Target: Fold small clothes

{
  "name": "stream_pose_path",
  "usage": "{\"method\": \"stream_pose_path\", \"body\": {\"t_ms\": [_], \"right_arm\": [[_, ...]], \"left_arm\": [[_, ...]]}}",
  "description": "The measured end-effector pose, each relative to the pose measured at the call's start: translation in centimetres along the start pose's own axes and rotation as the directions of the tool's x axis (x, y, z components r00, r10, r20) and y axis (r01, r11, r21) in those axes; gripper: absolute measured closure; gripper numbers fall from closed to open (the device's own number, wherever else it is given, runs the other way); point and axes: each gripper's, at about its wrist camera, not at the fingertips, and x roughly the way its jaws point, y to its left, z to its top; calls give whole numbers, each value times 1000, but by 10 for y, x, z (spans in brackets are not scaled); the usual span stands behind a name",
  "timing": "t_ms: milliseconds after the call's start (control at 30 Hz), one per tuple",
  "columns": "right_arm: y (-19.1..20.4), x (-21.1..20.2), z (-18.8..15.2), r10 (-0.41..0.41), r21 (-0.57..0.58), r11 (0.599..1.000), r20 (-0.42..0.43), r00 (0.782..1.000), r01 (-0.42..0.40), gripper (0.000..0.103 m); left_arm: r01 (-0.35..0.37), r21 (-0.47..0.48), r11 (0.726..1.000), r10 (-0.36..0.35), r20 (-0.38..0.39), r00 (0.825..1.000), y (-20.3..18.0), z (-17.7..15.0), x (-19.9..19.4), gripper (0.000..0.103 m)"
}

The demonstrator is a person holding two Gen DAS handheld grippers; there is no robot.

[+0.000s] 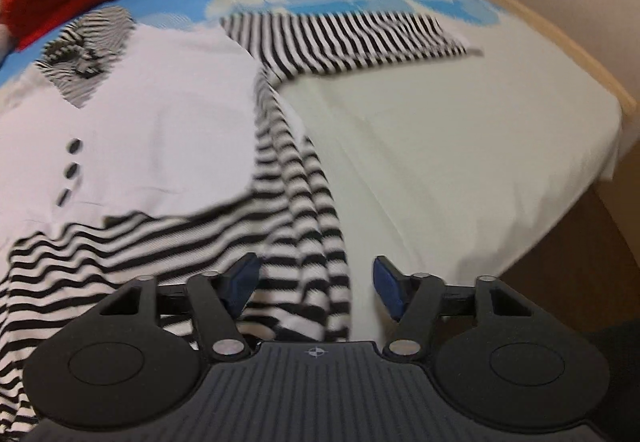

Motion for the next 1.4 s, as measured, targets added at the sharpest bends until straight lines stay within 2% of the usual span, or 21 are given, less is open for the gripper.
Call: {"method": "stream_pose_path", "body": {"t_ms": [33,100,133,233,333,400,467,567,633,700,733,833,900,967,1000,1067,1100,1167,1233,1300,1400], "right_arm": [[-2,4,-1,-1,14,1000,-25,1000,1,57],[-9,8,-2,11,50,999,-59,998,-8,85],[-14,7,-2,29,71,997,-72,997,-23,92],[-22,5,-1,50,94,995,-83,995,-42,97],[-27,5,0,33,95,995,-93,995,-24,97],[-26,-1,2,25,82,996,-76,997,-18,96],[-25,-15,4,20,73,997,-13,1000,-19,91],[-17,-36,4,42,22,999,103,994,-45,70],[-9,-43,3,85,-32,996,147,986,-81,65],[-3,-36,1,132,-65,990,110,985,-125,65],[-1,-27,-1,139,-73,988,51,989,-135,65],[1,-3,-10,35,-107,993,-80,996,-44,69],[0,-6,-7,44,-88,995,-62,997,-49,68],[5,-16,-5,58,-108,993,-5,998,-58,65],[8,-15,-7,50,-126,991,-1,999,-50,65],[8,-2,-20,17,-134,991,-69,997,-26,65],[8,-1,-22,6,-133,991,-83,997,-17,65],[14,-9,-22,0,-155,988,-46,999,-7,65],[20,-25,-19,42,-167,985,32,999,-36,65],[25,-43,-17,92,-175,982,124,988,-69,58],[36,-66,-8,154,-211,972,230,961,-105,48]], "left_arm": [[-41,-4,999,41,-4,999,4,1,0,100],[-66,-43,997,65,-28,997,15,1,3,99],[-65,-46,997,64,-31,997,16,2,1,99],[-65,-11,998,65,-18,998,9,5,-8,96],[-31,-15,999,32,84,996,-1,1,-32,92],[44,22,999,-46,148,988,-13,4,-48,75],[84,67,994,-95,194,976,-24,2,-58,65],[150,87,985,-162,162,973,-36,-2,-54,64],[145,64,987,-150,89,985,-33,-4,-41,64],[73,51,996,-72,-17,997,-27,-7,-22,65],[58,23,998,-56,-59,997,-20,-8,-14,65],[60,2,998,-60,-12,998,-13,-3,-29,65],[86,22,996,-88,65,994,-13,1,-44,64],[101,33,994,-102,58,993,-14,3,-43,60],[110,27,994,-110,15,994,-12,2,-35,54],[150,11,989,-147,-123,981,-13,0,-12,50],[146,0,989,-145,-127,981,-11,-1,-11,50],[120,36,992,-118,-52,992,-16,3,-25,50],[139,82,987,-143,44,989,-24,8,-45,49],[165,104,981,-178,134,975,-28,13,-65,36],[174,115,978,-198,246,949,-37,18,-83,24]]}}
